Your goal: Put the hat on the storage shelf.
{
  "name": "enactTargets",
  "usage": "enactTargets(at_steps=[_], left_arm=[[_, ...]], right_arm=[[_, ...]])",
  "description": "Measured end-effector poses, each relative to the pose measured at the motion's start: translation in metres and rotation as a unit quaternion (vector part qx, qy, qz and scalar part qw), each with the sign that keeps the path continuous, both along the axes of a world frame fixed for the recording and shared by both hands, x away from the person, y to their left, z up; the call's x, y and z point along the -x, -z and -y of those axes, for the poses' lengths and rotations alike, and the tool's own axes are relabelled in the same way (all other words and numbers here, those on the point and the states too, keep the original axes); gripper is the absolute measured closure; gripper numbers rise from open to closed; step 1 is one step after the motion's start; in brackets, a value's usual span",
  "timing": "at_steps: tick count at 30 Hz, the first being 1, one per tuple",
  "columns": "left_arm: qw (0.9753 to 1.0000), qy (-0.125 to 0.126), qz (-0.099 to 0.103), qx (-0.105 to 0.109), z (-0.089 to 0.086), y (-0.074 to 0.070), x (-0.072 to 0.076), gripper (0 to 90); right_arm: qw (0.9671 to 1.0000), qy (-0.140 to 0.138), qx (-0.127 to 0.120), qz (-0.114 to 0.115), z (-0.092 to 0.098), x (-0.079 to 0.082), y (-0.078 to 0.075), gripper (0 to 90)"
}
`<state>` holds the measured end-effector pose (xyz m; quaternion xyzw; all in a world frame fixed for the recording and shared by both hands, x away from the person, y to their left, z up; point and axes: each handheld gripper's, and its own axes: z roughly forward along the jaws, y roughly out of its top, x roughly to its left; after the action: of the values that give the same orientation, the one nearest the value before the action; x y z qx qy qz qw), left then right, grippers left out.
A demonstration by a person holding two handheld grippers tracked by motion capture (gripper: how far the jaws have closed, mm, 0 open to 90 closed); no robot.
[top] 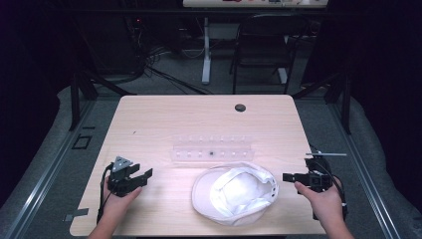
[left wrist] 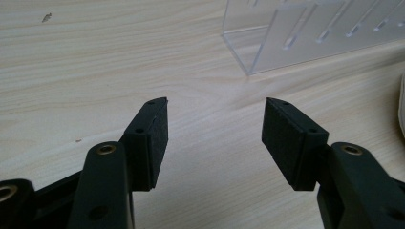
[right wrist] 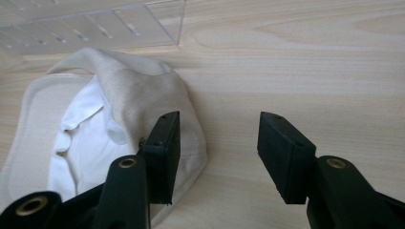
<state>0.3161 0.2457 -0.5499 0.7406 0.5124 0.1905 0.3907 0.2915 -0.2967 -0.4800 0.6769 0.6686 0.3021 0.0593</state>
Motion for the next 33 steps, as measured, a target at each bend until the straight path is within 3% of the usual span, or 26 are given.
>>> enactTargets(at_steps=[12, 18, 23, 33], left_arm=[[1.0000, 0.005, -0.004, -0.004, 0.004, 0.001, -0.002, 43.9], [1.0000, 0.008, -0.004, -0.003, 0.006, 0.002, -0.002, 43.8], [0.9999, 0.011, -0.007, -0.006, 0.007, 0.002, -0.002, 43.7], [0.9998, 0.014, -0.009, -0.009, 0.009, 0.004, -0.001, 44.4]], right_arm=[[0.9996, -0.020, 0.001, -0.020, -0.008, -0.001, -0.022, 48.0], [0.9990, -0.028, -0.010, -0.033, -0.016, 0.001, -0.029, 46.5], [0.9969, -0.039, -0.024, -0.064, -0.024, 0.002, -0.023, 45.8], [0.9940, -0.044, -0.013, -0.099, -0.037, 0.000, -0.004, 53.9]])
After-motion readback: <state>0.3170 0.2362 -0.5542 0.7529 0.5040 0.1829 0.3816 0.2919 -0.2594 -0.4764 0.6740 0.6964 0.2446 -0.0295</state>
